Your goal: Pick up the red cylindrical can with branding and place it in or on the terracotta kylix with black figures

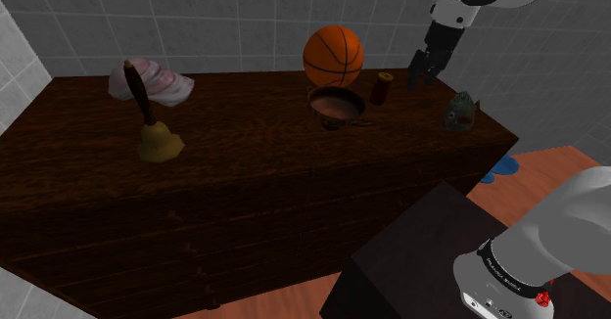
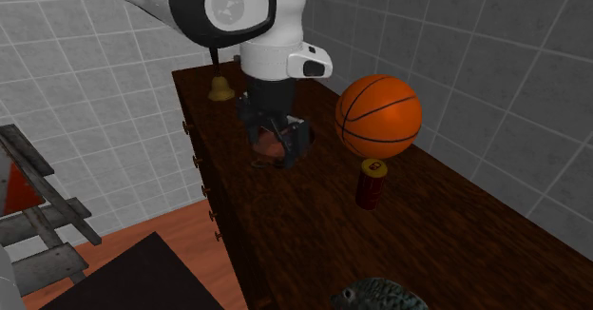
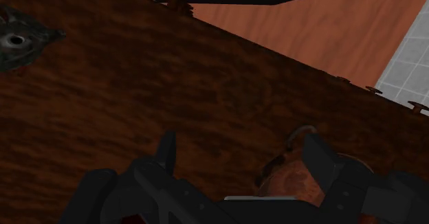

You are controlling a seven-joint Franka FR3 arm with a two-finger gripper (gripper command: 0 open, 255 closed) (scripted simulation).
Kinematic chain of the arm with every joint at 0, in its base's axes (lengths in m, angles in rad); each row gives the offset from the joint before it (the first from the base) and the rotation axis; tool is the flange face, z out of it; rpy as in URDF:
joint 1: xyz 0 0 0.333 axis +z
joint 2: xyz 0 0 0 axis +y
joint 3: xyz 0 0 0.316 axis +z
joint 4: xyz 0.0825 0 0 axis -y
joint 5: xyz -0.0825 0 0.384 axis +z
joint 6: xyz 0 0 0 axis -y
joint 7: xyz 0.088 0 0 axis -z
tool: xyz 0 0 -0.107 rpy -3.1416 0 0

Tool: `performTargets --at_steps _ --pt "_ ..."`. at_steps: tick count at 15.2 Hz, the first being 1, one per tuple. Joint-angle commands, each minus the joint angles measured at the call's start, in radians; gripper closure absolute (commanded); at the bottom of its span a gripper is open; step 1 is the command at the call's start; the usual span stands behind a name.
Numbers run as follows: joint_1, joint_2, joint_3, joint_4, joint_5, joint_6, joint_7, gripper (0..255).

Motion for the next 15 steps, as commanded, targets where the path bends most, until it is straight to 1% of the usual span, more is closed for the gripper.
performTargets --at_steps 1,8,15 --pt "-0.002 0.082 -0.019 0.053 -0.003 0.029 -0.036 0" --pt "-0.014 0.350 -0.067 0.269 0.017 0.082 -0.152 0" --pt "-0.049 0.629 -0.086 0.557 0.061 0.074 -0.257 0"
